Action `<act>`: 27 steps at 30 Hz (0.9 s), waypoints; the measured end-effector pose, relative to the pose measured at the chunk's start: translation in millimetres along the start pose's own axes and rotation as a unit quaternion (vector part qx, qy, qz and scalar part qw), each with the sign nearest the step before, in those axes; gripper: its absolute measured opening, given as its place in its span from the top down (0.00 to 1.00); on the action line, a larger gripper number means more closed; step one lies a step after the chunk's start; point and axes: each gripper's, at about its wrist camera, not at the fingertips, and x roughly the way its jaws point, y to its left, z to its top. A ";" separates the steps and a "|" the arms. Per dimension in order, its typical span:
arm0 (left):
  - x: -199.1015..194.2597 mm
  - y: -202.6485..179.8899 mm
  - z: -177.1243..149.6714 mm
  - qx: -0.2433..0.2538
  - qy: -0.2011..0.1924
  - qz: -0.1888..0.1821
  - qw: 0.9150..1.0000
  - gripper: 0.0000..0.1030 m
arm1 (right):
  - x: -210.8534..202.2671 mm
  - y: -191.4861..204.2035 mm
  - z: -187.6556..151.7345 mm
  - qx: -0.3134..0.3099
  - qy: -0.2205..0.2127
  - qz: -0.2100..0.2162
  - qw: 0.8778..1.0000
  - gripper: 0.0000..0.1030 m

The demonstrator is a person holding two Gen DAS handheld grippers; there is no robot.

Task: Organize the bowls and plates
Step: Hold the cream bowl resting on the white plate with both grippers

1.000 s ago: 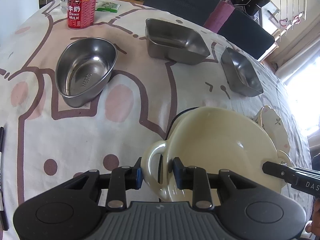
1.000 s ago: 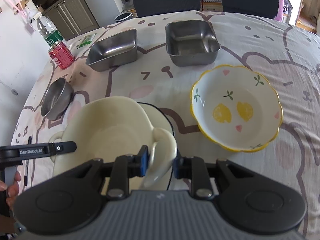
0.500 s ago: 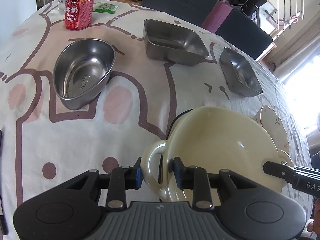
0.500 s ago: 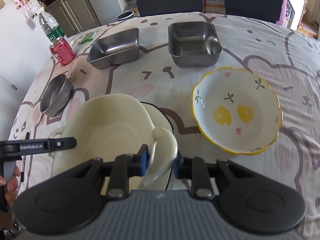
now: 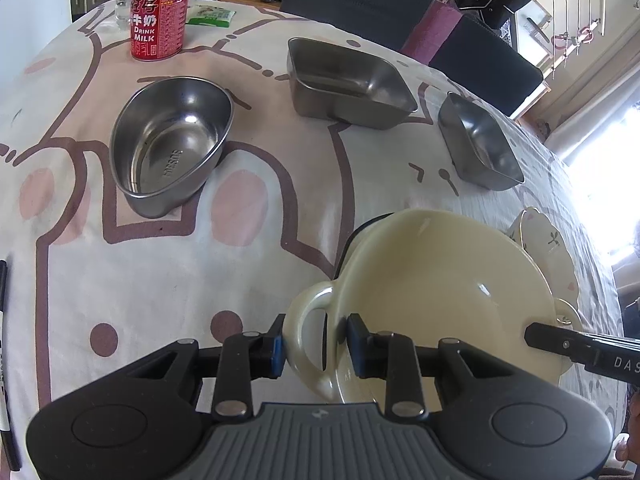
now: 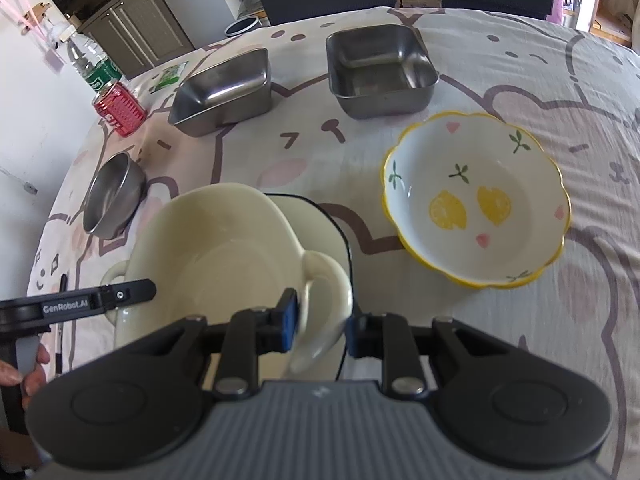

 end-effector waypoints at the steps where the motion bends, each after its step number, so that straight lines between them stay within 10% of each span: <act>1: 0.2 -0.1 -0.1 0.001 0.000 0.000 1.000 0.69 | 0.1 0.4 0.0 -0.001 0.001 0.000 1.000 0.72; 27: 1.2 -10.3 1.0 0.040 -0.003 0.035 0.999 0.61 | -1.4 8.3 -0.1 -0.055 0.009 -0.012 0.998 0.69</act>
